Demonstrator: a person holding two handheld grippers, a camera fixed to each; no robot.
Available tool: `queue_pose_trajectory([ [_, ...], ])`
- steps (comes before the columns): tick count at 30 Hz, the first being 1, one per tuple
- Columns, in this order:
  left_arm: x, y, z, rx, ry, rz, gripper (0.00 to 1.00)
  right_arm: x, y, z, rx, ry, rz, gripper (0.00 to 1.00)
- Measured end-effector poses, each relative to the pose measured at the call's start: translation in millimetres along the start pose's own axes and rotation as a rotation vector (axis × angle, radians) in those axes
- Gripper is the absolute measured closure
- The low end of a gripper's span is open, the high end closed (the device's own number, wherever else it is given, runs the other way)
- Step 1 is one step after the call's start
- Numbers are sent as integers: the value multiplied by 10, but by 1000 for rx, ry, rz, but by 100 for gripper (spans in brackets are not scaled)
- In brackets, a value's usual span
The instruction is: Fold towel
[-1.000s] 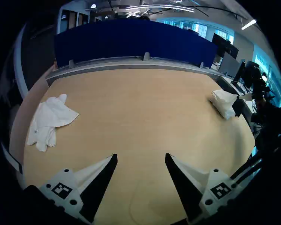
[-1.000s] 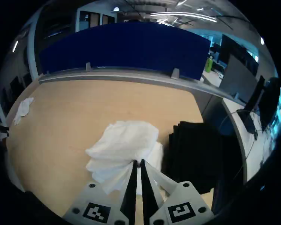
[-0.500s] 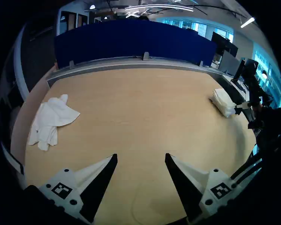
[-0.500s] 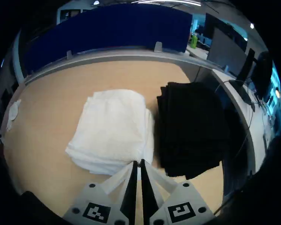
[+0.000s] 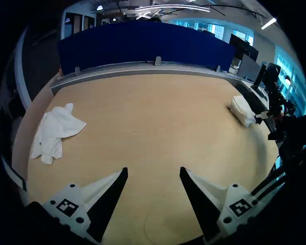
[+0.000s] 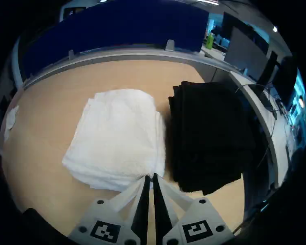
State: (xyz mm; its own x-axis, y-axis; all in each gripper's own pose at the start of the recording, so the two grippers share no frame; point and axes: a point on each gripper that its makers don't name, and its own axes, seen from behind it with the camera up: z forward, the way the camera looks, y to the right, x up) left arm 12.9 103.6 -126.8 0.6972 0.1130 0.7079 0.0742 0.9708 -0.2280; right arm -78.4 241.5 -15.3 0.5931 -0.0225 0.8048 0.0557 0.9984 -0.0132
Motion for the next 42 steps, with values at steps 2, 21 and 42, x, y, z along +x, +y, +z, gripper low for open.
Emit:
queue_pose_trajectory([
  [2, 5, 4, -1, -1, 0, 3, 6, 2, 5, 2, -4, 2, 1, 94],
  [21, 45, -11, -54, -3, 8, 4, 6, 49, 114, -164, -72, 92, 44, 48],
  [42, 79, -26, -91, -11, 35, 6, 6, 262, -27, -344, -70, 188, 33, 0],
])
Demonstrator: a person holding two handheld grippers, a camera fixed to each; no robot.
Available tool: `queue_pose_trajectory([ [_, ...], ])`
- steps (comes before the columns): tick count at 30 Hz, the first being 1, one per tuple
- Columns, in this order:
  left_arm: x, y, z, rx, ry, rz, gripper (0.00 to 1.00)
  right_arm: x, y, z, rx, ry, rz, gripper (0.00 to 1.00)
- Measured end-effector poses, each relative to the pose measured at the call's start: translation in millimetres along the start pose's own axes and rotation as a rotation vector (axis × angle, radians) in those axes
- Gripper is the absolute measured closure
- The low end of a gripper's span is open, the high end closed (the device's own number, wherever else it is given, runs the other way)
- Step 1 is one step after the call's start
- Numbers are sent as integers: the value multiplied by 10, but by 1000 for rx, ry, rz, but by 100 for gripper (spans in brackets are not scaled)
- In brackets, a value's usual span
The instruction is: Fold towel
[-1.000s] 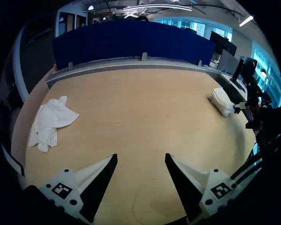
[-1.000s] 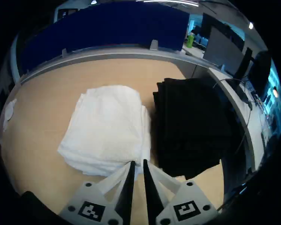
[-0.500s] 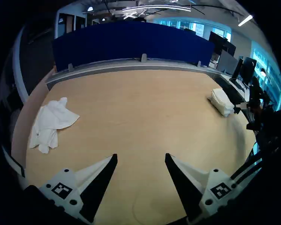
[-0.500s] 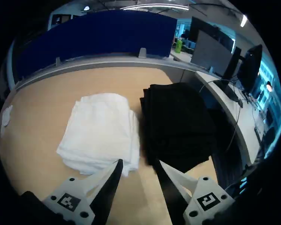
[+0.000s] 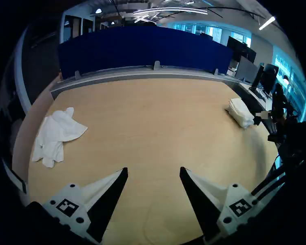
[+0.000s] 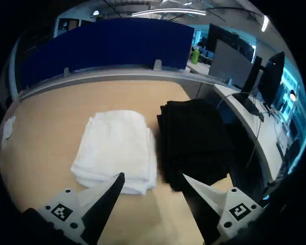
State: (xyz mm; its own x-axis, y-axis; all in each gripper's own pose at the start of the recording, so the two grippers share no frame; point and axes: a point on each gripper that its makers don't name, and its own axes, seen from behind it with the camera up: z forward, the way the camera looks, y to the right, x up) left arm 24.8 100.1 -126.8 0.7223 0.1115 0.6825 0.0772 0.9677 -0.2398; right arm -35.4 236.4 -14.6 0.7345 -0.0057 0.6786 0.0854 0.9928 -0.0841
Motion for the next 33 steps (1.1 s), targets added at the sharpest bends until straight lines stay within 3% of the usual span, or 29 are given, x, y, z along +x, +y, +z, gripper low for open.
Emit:
queue_pose_trajectory([
  [10, 72, -13, -18, -9, 29, -12, 6, 523, -368, -382, 46, 194, 29, 0],
  [21, 150, -8, -14, -18, 59, -16, 6, 1229, -802, -1172, 109, 494, 98, 0],
  [27, 273, -61, 0, -2, 103, -21, 6, 1363, -985, -1429, 130, 548, 88, 0],
  [33, 570, -196, -33, 41, 211, -40, 6, 1465, -1276, -1624, 157, 583, 76, 0],
])
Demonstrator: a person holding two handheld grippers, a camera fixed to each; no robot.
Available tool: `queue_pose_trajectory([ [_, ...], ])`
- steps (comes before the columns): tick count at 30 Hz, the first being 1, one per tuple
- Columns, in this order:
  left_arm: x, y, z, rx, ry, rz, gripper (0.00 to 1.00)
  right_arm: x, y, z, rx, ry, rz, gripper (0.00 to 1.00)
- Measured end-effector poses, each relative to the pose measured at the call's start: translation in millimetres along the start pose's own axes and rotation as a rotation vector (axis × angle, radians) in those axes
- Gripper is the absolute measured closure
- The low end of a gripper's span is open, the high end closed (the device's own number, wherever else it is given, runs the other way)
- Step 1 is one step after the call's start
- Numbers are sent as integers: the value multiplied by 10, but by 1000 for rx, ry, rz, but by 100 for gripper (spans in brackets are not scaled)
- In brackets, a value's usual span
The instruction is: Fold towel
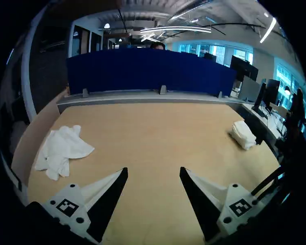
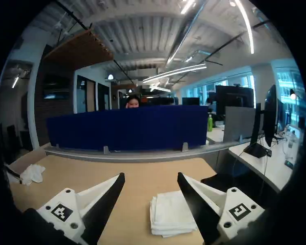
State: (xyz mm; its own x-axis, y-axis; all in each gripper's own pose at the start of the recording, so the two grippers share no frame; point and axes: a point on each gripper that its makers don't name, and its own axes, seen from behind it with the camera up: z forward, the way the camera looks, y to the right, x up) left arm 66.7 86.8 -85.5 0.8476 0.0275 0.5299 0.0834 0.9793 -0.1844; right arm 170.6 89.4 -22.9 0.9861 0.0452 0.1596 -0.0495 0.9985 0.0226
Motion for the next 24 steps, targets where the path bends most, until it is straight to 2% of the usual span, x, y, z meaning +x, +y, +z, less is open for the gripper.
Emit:
queue_pose_trajectory([
  [3, 247, -72, -11, 25, 83, -11, 6, 58, -215, -28, 29, 14, -6, 0],
  [8, 730, -240, -125, 85, 256, -20, 6, 135, -488, -66, 49, 28, -28, 0],
  [11, 911, -318, -183, 107, 323, -30, 6, 180, -599, -95, 53, 40, -42, 0],
  [18, 1117, -514, -222, 143, 403, -65, 6, 194, -721, -115, 53, 43, -54, 0],
  [24, 1227, -534, -191, 148, 451, -44, 6, 231, -758, -165, 13, 50, -48, 0],
])
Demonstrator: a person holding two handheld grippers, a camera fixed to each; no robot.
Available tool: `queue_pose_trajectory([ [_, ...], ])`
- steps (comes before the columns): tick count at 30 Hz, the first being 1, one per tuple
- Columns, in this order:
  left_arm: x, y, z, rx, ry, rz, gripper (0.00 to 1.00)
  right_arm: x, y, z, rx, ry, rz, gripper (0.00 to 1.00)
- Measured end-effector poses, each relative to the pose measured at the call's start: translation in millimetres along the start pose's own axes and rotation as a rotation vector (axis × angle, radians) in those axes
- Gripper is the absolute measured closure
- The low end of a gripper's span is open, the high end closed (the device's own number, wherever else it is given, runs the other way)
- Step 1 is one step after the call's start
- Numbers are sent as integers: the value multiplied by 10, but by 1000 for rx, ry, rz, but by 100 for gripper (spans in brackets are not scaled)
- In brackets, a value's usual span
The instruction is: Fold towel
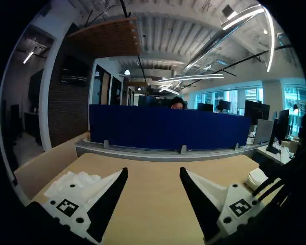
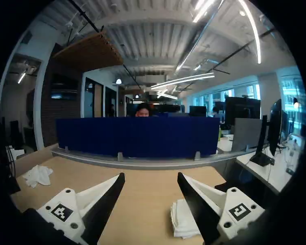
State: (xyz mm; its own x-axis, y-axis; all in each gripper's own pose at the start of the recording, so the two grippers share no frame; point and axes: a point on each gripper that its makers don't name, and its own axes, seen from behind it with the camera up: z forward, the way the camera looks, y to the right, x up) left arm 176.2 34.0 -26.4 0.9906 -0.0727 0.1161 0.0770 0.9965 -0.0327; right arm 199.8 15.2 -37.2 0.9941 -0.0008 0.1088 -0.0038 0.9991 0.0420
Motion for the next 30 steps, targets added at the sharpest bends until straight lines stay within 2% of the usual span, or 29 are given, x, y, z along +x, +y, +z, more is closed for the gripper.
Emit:
queue_pose_trajectory([
  [6, -27, 33, 45, -13, 31, 11, 6, 58, -244, -70, 13, 21, -12, 0],
  [11, -155, -26, 92, -6, 45, 28, 6, 34, -402, -67, 28, 29, -36, 0],
  [14, -232, -70, 122, 6, 54, 57, 6, -19, -467, -44, 40, 18, -43, 0],
  [18, -282, -79, 131, 12, 77, 90, 6, -27, -507, -20, 49, 11, -51, 0],
  [21, -307, -74, 134, 1, 101, 82, 6, -51, -517, 11, 49, 7, -62, 0],
  [24, -381, -128, 151, 9, 119, 72, 6, -116, -539, 38, 42, -9, -65, 0],
  [30, -585, -252, 200, 46, 131, 106, 6, -291, -570, 62, 43, -55, -80, 0],
])
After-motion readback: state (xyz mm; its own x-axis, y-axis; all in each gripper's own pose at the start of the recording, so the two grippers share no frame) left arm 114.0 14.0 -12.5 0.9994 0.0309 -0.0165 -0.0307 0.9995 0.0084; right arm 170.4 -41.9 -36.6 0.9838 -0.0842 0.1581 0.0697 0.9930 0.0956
